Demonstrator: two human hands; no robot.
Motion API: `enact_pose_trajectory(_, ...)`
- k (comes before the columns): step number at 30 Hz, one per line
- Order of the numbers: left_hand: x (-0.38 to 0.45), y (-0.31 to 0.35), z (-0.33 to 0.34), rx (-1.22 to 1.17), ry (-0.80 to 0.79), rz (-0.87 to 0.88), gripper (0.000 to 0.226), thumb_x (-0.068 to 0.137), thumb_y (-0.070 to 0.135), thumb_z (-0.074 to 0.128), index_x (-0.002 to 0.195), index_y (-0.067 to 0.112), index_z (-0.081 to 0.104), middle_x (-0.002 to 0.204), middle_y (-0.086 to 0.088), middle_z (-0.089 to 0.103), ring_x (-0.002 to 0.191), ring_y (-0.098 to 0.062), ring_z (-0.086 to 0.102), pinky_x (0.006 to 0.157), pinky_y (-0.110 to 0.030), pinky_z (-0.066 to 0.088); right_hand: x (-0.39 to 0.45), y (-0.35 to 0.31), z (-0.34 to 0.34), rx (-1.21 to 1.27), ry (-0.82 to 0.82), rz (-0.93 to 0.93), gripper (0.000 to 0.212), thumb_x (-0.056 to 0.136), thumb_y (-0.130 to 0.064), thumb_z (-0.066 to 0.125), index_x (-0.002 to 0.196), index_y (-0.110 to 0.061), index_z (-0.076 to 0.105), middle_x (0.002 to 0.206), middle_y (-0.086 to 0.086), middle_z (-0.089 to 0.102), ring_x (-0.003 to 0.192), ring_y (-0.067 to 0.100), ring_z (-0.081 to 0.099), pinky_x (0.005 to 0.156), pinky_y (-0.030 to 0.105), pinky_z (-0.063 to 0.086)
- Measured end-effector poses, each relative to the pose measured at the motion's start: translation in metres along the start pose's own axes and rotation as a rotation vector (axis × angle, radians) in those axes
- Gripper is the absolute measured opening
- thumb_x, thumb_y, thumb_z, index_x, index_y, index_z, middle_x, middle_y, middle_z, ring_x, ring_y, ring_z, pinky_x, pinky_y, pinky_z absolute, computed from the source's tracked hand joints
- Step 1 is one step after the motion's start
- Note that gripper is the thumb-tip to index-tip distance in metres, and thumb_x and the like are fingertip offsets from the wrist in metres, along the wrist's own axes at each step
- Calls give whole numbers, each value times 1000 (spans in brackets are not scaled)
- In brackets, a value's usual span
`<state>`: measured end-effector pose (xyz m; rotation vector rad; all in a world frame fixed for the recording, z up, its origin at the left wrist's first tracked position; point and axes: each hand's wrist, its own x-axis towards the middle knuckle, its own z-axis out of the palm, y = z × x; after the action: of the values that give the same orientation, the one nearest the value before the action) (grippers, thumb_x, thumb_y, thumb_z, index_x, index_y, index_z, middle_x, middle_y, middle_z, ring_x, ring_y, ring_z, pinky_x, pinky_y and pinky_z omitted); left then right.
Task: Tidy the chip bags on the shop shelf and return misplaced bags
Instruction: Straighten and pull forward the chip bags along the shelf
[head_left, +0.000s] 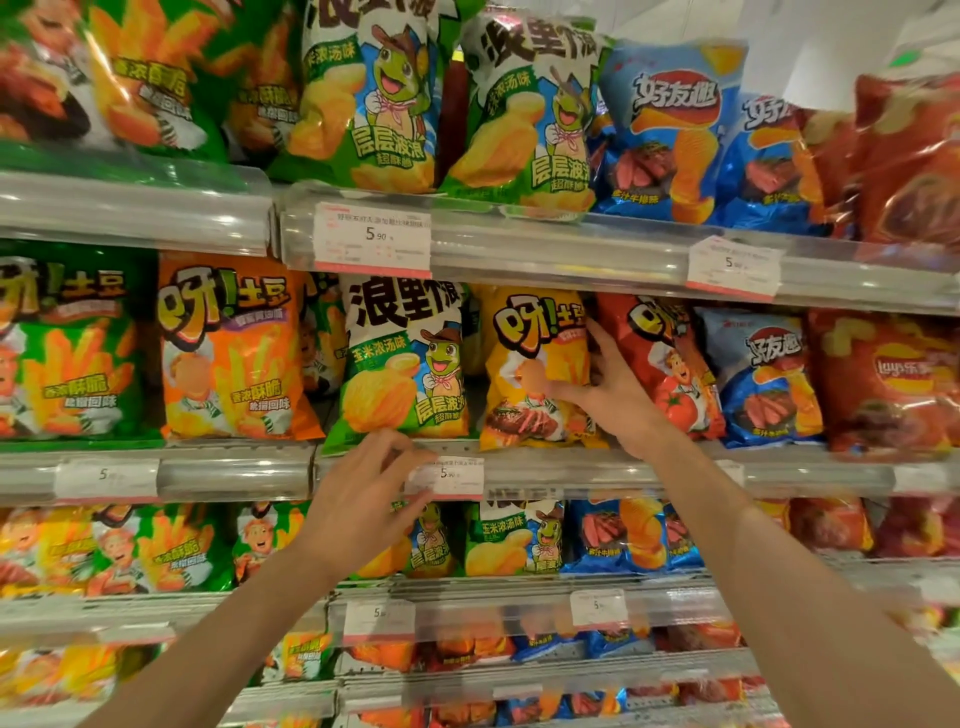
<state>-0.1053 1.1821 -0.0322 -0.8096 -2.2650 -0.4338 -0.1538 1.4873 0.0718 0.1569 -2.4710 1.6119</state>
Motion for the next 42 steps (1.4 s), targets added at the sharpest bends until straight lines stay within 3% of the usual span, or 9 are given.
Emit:
enact_pose_trajectory(3,-1,0,-1,0,2,3,41,83,30,76,119,15,65,107,-4,57,90,-19,59,63,-31,53,-4,-2,4,-16,60,-68,116,69,-28,92,158,-33,18,149,-3,46,133,14,49,112,43,44)
enact_pose_trajectory(7,-2,1,-2,3,9,-5,40,82,30,76,118,16,65,108,-3,58,91,-19,60,62,-31,53,-13,0,14,-74,119,-160,131,49,-70,87,155,-43,14,153,-2,37,140,18,40,114,49,40)
enact_pose_trajectory(9,-2,1,-2,3,10,-2,40,82,30,77,118,16,65,108,-4,58,91,-20,60,62,-31,53,-14,1,15,-92,118,-162,133,49,-72,85,155,-43,11,154,-4,34,143,18,36,116,50,37)
enact_pose_trajectory(13,-2,0,-2,0,10,1,41,81,30,78,118,16,64,108,-3,58,91,-19,60,61,-30,52,-14,-4,10,-101,83,-146,129,57,-57,90,155,-45,6,154,-3,35,141,16,39,115,47,39)
enact_pose_trajectory(16,-2,0,-2,-1,11,2,42,81,30,79,118,17,64,108,-2,57,90,-19,60,62,-29,52,-12,-8,4,20,33,-84,112,80,-28,84,159,-38,5,149,-1,46,128,12,52,110,41,45)
enact_pose_trajectory(20,-1,0,-3,-10,18,2,43,80,29,80,117,16,64,107,-2,58,88,-18,60,61,-30,53,-9,-7,-1,63,1,-57,101,84,-16,79,157,-40,15,141,-3,56,122,10,58,105,44,50)
enact_pose_trajectory(27,-2,0,-2,-9,22,-7,41,79,27,81,116,16,66,106,-1,58,85,-17,60,59,-30,52,0,-12,3,44,58,-130,105,83,-8,80,157,-37,13,134,-5,57,117,3,59,91,22,53)
enact_pose_trajectory(35,-1,-1,-2,1,15,-18,42,80,29,80,117,16,66,106,0,57,87,-17,60,59,-31,53,-9,-5,2,-26,51,-165,106,83,-12,81,159,-36,12,151,-6,44,134,11,49,110,36,46)
enact_pose_trajectory(42,-1,1,-3,-16,6,-34,41,81,30,79,117,16,65,109,0,57,87,-16,60,60,-31,52,-7,-8,2,-31,23,-144,105,84,-13,80,159,-38,11,152,-9,42,132,7,48,111,36,44)
